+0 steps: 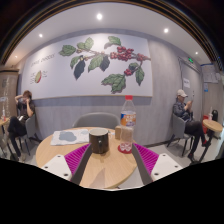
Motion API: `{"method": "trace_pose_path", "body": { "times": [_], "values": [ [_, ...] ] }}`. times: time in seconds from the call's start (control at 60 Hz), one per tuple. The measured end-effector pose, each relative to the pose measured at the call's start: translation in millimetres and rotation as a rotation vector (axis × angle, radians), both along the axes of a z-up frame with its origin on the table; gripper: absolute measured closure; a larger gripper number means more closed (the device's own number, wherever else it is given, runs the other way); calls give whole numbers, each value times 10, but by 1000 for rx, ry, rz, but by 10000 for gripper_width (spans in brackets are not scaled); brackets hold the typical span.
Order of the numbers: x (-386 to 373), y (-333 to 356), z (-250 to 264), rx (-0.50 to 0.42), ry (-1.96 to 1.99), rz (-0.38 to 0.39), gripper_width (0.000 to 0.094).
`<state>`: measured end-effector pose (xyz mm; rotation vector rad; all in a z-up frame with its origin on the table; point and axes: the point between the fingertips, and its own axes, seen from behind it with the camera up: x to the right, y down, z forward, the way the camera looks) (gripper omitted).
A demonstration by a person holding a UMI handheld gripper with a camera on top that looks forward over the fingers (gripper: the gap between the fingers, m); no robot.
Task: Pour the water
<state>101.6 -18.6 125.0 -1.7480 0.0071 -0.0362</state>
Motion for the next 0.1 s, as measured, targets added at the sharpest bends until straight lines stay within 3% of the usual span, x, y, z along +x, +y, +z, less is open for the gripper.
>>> {"method": "trace_pose_path", "body": {
  "times": [0.1],
  "values": [
    [-261,-342,-79,-12,79,34,83]
  ]
}}
